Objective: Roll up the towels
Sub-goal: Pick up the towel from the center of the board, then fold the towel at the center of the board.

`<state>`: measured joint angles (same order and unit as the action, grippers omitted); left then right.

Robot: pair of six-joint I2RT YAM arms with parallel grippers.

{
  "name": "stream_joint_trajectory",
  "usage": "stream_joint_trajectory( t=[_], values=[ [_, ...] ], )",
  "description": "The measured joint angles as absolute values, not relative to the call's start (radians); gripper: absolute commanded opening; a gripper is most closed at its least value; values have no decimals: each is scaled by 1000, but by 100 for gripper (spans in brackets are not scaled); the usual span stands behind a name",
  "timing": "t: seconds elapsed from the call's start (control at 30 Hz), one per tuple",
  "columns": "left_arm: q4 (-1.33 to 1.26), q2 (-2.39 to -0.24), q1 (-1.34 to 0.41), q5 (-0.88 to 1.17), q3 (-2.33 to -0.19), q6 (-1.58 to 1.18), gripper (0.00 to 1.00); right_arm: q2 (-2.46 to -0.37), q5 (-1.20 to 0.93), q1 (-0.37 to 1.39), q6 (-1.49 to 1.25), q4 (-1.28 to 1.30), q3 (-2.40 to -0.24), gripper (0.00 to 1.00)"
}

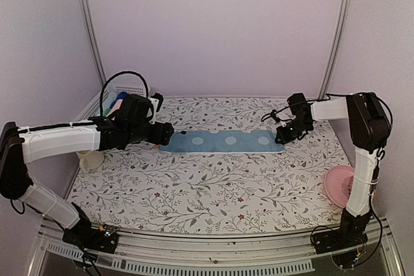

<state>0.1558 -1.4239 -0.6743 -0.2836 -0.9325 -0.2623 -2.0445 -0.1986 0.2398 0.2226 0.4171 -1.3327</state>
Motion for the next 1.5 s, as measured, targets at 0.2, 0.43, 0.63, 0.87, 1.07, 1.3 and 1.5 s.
stream_joint_trajectory(
  t=[0.2, 0.43, 0.63, 0.87, 1.07, 1.3, 1.5],
  values=[
    [162, -1408, -678, -295, -933, -262, 88, -2006, -217, 131, 257, 494, -1333, 2],
    [163, -1401, -684, -297, -912, -264, 89, -1903, -217, -70, 348, 586, -1345, 2],
    [163, -1401, -691, -296, -898, -268, 93, -1888, -250, -162, 408, 673, -1482, 2],
    [163, -1403, -698, -294, -898, -278, 97, -1898, -391, -53, 432, 772, -1653, 2],
    [162, -1427, -702, -292, -898, -282, 97, -1957, -495, 123, 430, 817, -1686, 2],
    [162, -1449, -709, -287, -898, -286, 97, -2035, -562, 251, 420, 852, -1738, 2],
    [161, -1455, -712, -283, -898, -289, 97, -2093, -591, 308, 408, 855, -1802, 2]
  ],
)
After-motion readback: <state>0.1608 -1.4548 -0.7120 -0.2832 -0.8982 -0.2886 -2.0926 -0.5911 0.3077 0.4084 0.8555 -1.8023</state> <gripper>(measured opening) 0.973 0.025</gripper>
